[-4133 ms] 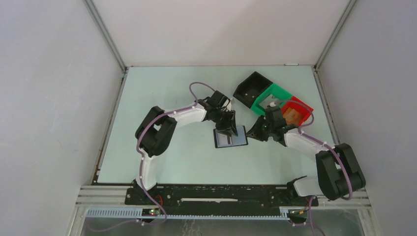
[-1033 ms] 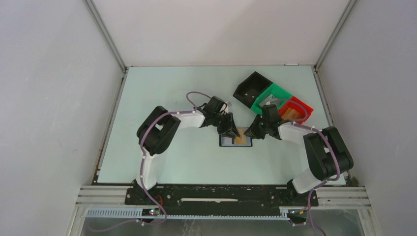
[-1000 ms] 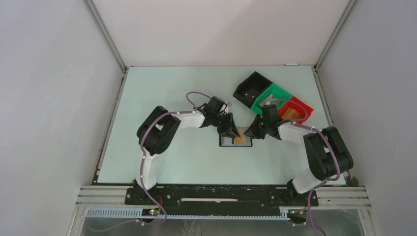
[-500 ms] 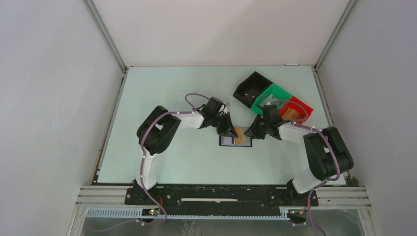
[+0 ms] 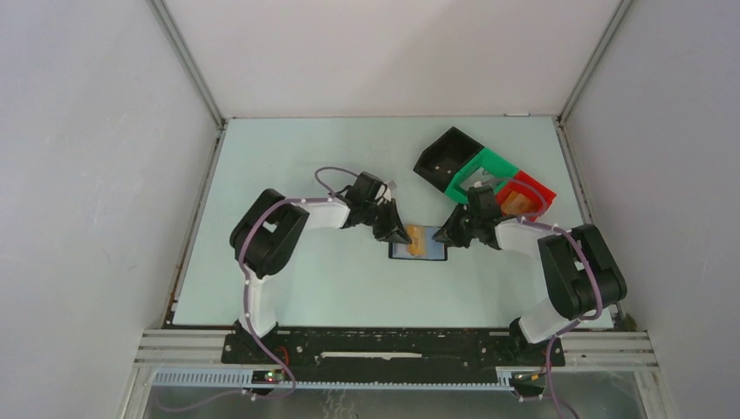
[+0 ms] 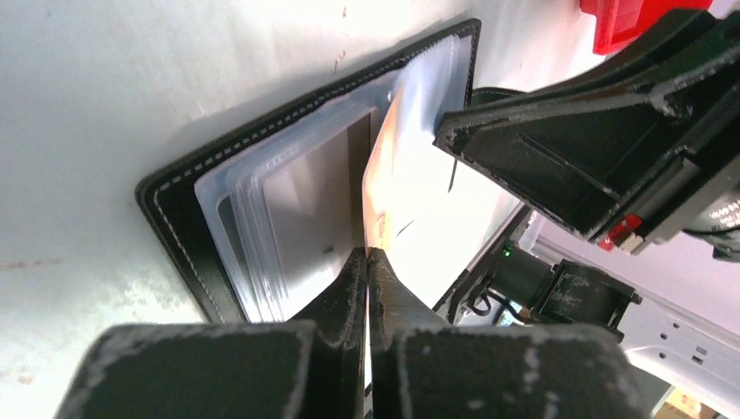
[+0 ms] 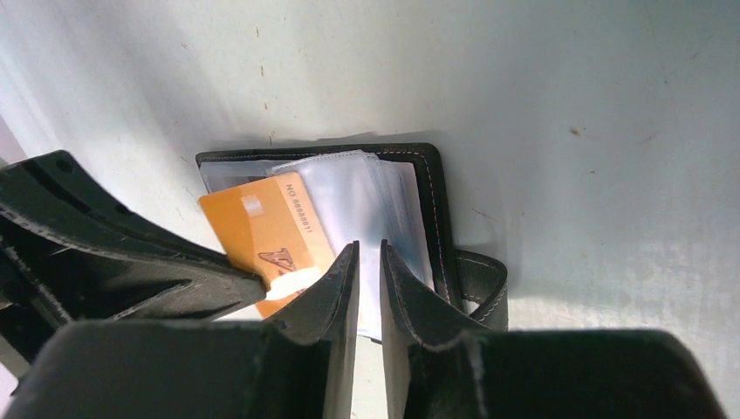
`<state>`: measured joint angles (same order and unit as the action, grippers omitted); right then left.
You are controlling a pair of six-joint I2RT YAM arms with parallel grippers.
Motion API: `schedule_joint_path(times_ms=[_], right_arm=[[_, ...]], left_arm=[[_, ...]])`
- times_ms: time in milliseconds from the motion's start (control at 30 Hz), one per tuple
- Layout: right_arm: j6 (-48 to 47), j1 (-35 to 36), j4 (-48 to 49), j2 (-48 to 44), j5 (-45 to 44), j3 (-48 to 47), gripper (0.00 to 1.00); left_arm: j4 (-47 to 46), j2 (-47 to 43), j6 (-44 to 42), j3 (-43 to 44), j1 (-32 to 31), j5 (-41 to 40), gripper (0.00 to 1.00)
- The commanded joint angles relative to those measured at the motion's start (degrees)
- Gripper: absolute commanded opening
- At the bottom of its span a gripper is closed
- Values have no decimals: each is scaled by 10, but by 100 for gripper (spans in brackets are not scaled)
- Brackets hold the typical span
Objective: Take the credit cards out of the card holder
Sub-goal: Remove the credit card from the card holder, then place the credit card in the storage box.
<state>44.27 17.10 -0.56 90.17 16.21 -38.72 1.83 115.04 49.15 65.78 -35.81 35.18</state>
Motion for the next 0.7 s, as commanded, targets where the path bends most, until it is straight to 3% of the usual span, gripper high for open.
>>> schedule_joint_path(times_ms=[0, 100, 300, 433, 667], right_arm=[[-1, -6, -16, -13, -1, 9, 23], [-5, -14, -29, -46, 18, 9, 29], [-32, -28, -36, -104, 112, 7, 56], [-40, -30, -15, -120, 197, 7, 58], [-31, -40, 73, -140, 316, 14, 62]], left_arm=[[48, -60, -54, -16, 14, -20, 0], [63, -90, -77, -21, 24, -6, 0], [64, -132, -94, -29, 30, 47, 0], [64, -142, -111, -20, 30, 112, 0], [53, -170, -101, -22, 30, 142, 0]])
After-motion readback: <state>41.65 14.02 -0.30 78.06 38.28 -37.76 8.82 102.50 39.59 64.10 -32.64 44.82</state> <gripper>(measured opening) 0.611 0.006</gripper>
